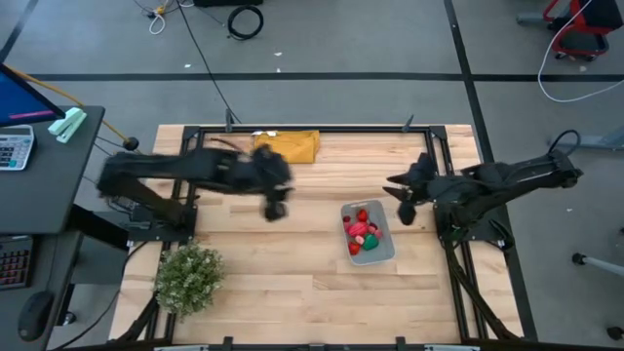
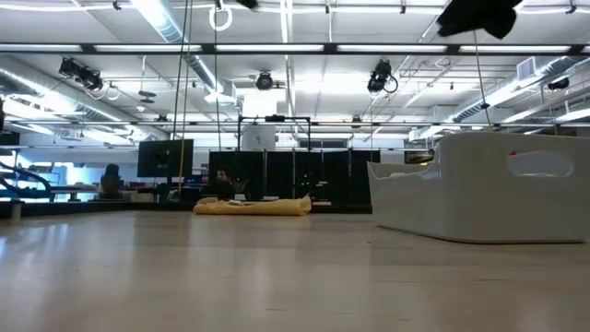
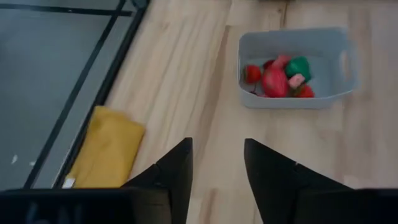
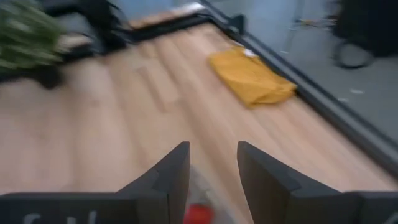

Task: Pick and placing Produce into tupperware
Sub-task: Return to Home Position

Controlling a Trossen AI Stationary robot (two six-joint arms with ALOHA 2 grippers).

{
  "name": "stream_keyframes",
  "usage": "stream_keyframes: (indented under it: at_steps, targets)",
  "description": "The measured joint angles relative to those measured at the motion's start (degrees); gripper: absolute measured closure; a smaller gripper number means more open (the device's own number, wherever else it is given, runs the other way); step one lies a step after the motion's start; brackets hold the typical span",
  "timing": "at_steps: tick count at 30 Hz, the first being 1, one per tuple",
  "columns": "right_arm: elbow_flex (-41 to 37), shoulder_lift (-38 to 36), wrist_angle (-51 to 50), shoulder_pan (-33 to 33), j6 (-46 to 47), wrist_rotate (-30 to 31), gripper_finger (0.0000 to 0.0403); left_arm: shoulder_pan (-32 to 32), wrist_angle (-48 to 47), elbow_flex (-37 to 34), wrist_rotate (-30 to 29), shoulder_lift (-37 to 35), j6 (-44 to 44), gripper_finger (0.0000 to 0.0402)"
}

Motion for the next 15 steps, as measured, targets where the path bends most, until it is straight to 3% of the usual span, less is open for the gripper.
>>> stream_keyframes:
  at_steps: [3, 6, 10, 13, 15]
  targets:
    - [0.0, -4.7, -0.9, 4.8, 3.5, -0.6, 0.0260, -1.3, -6.8, 0.0, -3.2, -8.0, -4.9, 0.0256]
    - [-0.1, -8.3, -0.8, 10.1, 4.0, -0.4, 0.0258, -3.7, -14.3, 0.0, -10.4, -15.9, -12.0, 0.0260]
    - [-2.4, -9.9, -0.6, 15.5, 3.8, 9.2, 0.0258, -9.5, -23.9, -0.9, -18.4, -25.7, -24.4, 0.0262]
    - [-4.5, -9.8, -0.7, 16.5, 3.9, 17.6, 0.0258, -14.2, -24.8, -5.9, -19.2, -32.5, -30.7, 0.0260]
    - [-5.6, -9.8, -0.6, 16.5, 4.6, 19.7, 0.0257, -17.1, -22.6, -11.9, -19.4, -36.5, -32.8, 0.0257]
